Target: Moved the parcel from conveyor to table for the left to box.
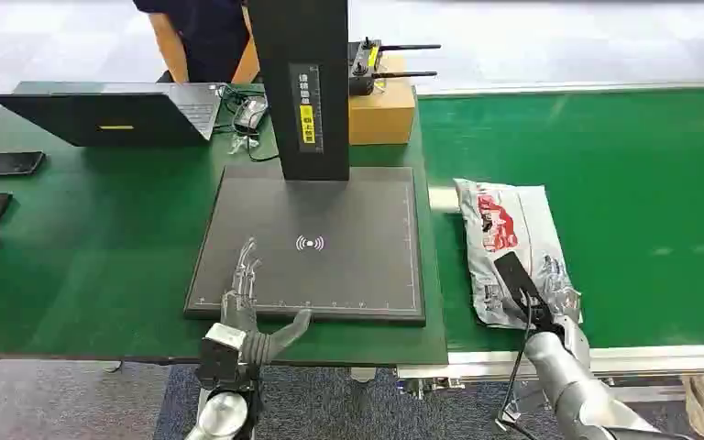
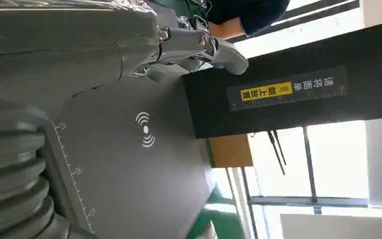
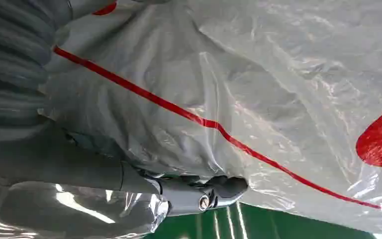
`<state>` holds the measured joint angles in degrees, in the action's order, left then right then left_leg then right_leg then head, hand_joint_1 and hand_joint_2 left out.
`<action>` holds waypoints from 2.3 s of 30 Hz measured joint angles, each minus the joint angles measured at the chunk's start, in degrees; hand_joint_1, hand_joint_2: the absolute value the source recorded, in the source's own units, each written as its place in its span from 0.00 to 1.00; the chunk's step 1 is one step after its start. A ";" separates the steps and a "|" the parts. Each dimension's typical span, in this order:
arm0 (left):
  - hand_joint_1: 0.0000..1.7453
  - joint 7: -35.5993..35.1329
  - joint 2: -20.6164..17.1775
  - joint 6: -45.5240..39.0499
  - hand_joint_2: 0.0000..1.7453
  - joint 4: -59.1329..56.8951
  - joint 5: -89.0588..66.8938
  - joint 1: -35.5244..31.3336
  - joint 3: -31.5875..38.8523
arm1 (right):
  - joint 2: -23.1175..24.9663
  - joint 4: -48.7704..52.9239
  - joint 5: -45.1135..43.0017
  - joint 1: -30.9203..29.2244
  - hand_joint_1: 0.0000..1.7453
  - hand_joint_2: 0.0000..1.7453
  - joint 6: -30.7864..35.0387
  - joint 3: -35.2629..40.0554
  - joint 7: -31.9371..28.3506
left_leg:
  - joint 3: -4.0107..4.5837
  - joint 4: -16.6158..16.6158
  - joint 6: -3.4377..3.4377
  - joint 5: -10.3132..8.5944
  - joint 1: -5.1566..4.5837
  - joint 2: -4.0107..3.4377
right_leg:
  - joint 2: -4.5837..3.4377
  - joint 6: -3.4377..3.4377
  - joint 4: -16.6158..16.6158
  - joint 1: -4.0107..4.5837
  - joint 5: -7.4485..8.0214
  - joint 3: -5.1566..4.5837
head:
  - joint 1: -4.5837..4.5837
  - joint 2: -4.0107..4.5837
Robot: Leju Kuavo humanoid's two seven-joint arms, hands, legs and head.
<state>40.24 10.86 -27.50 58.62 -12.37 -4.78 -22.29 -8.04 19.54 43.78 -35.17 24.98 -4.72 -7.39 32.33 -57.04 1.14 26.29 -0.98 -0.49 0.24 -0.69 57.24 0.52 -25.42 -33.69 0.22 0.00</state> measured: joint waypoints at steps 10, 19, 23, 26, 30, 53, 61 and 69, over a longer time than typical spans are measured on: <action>0.00 0.00 -0.04 -0.04 1.00 0.00 -0.48 -0.17 0.00 | 0.11 -0.50 0.55 -0.42 0.89 1.00 -0.46 1.11 -0.63 | -0.08 -0.02 0.02 -0.01 0.00 0.00 | 0.00 0.07 0.00 -0.01 0.05 0.10 | 0.00 0.00; 0.00 0.00 -0.04 -0.09 1.00 0.00 -0.46 -0.19 0.00 | 0.33 -0.52 -0.48 -0.78 0.89 1.00 1.49 1.11 -3.13 | -0.06 -0.02 0.01 -0.01 0.00 0.01 | 0.00 0.06 0.00 0.00 0.03 0.06 | 0.00 0.00; 0.00 0.00 -0.04 -0.09 1.00 0.00 -0.35 -0.20 0.00 | 0.74 -0.52 -1.53 -0.54 0.87 1.00 3.70 0.98 -6.17 | -0.03 -0.02 0.01 -0.01 0.00 0.01 | 0.00 0.06 0.00 0.00 0.03 0.03 | 0.00 0.00; 0.00 0.00 -0.04 -0.11 1.00 0.00 -0.28 -0.20 0.00 | 1.27 -0.31 -3.19 -0.07 0.89 1.00 5.55 0.33 -10.24 | -0.01 -0.02 0.01 -0.01 0.00 0.01 | 0.01 0.06 0.00 0.00 0.03 0.03 | 0.00 0.00; 0.00 0.00 -0.04 -0.67 1.00 -0.02 -0.20 -0.20 -0.26 | 2.44 1.28 -6.39 1.08 0.89 1.00 8.62 -0.67 -17.65 | 0.03 -0.02 0.01 -0.01 0.00 0.00 | 0.00 0.06 0.00 0.00 0.03 -0.02 | -0.02 0.00; 0.00 0.00 -0.02 -2.49 1.00 -0.02 0.37 -0.07 -1.84 | 9.92 26.65 -17.01 10.65 0.79 1.00 14.51 3.48 -30.86 | 0.13 0.00 0.01 -0.01 0.00 0.01 | 0.00 0.06 0.01 0.00 0.03 -0.13 | 0.00 0.00; 0.00 0.00 -0.02 -2.49 1.00 -0.02 0.79 -0.13 -1.97 | 10.56 32.26 -16.40 12.20 0.75 1.00 14.45 8.58 -31.93 | 0.14 0.00 0.01 -0.01 0.00 0.00 | 0.00 0.06 0.01 0.01 0.03 -0.14 | 0.00 0.00; 0.00 0.00 -0.02 -2.49 1.00 -0.02 1.57 -0.23 -2.60 | 11.02 34.47 -13.92 12.21 0.75 1.00 13.95 16.74 -30.47 | 0.15 0.00 0.01 -0.01 0.01 0.01 | 0.00 0.06 0.01 0.01 0.03 -0.14 | 0.00 0.00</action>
<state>40.24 10.84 -29.99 58.60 -10.80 -5.01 -24.89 2.97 54.01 29.86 -22.96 38.93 12.02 -37.86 32.48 -57.04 1.15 26.28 -0.97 -0.48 0.24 -0.63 57.25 0.53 -25.39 -33.83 0.22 0.00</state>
